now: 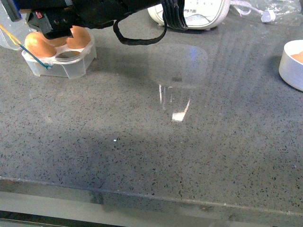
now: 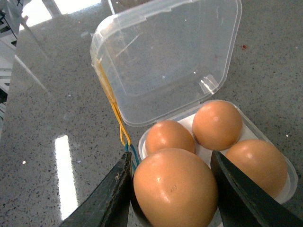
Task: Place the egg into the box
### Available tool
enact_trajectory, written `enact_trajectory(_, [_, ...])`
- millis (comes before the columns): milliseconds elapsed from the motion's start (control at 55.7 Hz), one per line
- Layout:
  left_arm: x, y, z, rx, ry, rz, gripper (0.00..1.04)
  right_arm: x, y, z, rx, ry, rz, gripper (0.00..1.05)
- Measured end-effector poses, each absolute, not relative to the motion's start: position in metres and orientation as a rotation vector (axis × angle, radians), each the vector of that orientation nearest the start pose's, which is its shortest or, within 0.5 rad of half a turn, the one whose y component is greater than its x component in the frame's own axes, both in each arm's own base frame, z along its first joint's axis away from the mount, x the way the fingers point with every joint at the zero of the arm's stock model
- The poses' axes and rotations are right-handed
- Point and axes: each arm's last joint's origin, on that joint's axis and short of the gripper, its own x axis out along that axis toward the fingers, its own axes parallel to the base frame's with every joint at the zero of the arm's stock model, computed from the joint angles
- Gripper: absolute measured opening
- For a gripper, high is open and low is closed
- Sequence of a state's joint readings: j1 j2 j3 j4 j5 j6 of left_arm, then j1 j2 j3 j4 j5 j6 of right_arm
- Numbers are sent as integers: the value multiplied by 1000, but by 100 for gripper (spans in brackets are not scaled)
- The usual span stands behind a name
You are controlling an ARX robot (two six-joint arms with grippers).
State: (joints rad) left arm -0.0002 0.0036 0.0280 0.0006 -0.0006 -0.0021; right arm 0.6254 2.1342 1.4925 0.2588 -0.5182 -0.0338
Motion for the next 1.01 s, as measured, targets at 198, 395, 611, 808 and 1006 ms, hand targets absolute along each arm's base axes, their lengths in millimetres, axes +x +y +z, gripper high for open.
enact_trajectory(198, [96,0,173,-2,-25,0,98,379,287,184,-68,410,1128,42])
enact_trajectory(395, [96,0,173,-2,-25,0,98,380,283,180,-73,418,1120,42])
enact_trajectory(611, [96,0,173,-2,-25,0,98,381,282,183,-72,397,1117,80])
enact_trajectory(808, [96,0,173,-2,-25,0,98,382,277,197,-66,349,1107,97])
enact_trajectory(1006, [96,0,173,-2,-25,0,98,376,262,215,-59,281,1072,97])
